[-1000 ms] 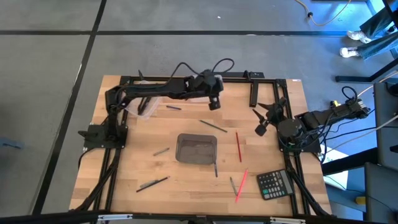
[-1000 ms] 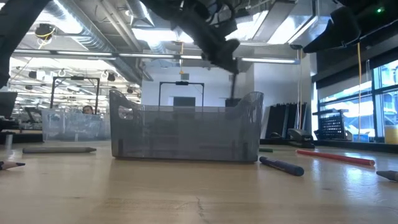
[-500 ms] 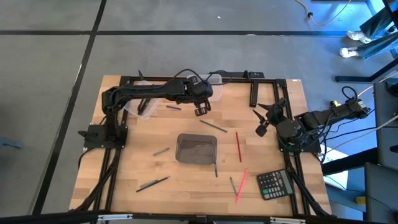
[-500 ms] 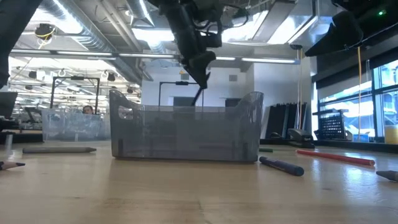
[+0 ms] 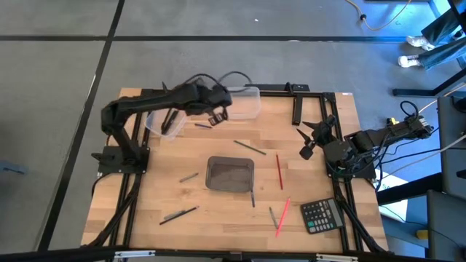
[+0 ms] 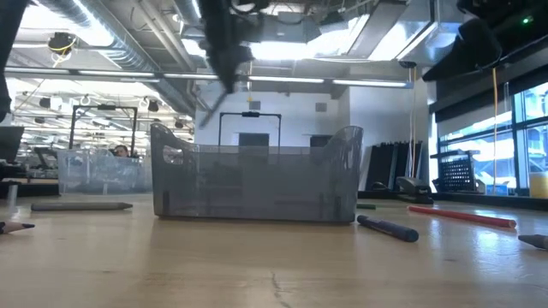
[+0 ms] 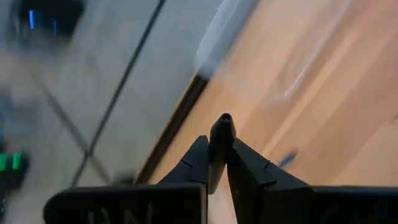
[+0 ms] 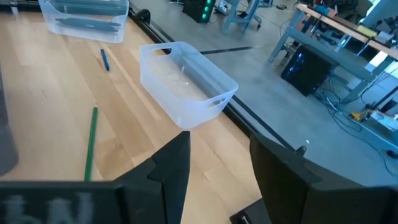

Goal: Sort crayons/erasers/pens/pencils in bins
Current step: Put the black pen into the left transparent bin

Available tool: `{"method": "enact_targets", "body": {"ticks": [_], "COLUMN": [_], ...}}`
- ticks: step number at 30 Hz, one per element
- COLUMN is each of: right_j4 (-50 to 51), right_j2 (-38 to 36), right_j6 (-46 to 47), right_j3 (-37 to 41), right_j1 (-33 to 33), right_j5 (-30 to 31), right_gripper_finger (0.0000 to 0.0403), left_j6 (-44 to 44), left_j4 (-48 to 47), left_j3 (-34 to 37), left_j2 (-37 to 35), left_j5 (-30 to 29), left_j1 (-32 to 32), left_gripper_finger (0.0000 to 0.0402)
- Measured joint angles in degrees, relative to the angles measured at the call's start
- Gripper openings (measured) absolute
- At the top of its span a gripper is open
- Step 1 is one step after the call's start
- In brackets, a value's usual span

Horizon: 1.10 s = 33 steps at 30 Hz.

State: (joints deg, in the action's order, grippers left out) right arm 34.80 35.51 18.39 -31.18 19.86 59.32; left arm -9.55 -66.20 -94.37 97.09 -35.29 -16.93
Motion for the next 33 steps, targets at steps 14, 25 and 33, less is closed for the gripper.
{"method": "enact_targets", "body": {"ticks": [14,25,33], "right_j4": [0.45,0.45,0.45], "right_j2": [0.0,0.0,0.0], "right_j6": [1.1,1.12,1.12], "right_j3": [0.0,0.0,0.0], "right_j1": [0.0,0.0,0.0], "right_j5": [-1.24,-2.46,-2.46], "right_gripper_finger": [0.0171,0.0171,0.0171], "left_j6": [-10.48,-9.15,-9.38], "left_j4": [-16.03,-6.97,-2.25], "left_j3": [10.39,28.48,30.8], "left_j2": [-0.77,-0.69,-0.69], "left_j5": [9.78,18.21,17.86], "left_j1": [-14.96,-25.68,-27.48], "left_gripper_finger": [0.002,0.0026,0.0048]}}
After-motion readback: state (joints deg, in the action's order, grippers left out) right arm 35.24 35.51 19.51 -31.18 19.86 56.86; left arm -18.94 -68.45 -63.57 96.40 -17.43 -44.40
